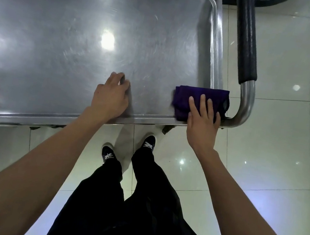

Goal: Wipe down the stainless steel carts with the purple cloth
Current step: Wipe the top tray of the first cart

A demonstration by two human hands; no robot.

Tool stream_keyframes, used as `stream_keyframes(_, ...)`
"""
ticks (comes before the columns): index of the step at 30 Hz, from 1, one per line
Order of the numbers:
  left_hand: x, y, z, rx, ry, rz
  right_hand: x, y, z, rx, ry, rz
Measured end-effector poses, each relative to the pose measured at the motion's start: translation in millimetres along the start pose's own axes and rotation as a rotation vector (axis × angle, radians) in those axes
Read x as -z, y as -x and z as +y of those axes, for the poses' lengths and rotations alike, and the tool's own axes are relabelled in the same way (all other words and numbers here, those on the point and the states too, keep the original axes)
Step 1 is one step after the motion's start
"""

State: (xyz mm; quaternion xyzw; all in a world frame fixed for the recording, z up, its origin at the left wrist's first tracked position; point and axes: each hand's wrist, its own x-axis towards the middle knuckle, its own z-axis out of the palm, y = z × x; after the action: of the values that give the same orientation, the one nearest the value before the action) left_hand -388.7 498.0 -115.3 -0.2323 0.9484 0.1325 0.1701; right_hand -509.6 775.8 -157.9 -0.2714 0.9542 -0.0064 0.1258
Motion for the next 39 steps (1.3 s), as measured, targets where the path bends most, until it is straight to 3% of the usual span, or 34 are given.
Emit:
stream_keyframes(6, -3, 11, -25, -0.070, 0.116, 0.049, -6, 14, -22, -0.025, 0.021, 0.002)
stream_keyframes(11, -10, 52, -56, 0.061, 0.109, 0.130, -9, 22, -56, -0.011, 0.025, -0.007)
stream_keyframes(18, -23, 86, -89, 0.089, 0.207, 0.033, -26, 39, -146, 0.118, 0.012, 0.000)
stream_keyframes(25, -32, 97, -112, -0.035, 0.155, -0.012, -39, 55, -231, 0.292, 0.022, -0.049)
stream_keyframes(32, -39, 107, -108, -0.031, 0.083, 0.012, -35, 63, -218, 0.230, 0.001, -0.032)
stream_keyframes(39, -36, 101, -100, -0.023, 0.053, -0.028, -26, 63, -178, 0.037, -0.003, 0.007)
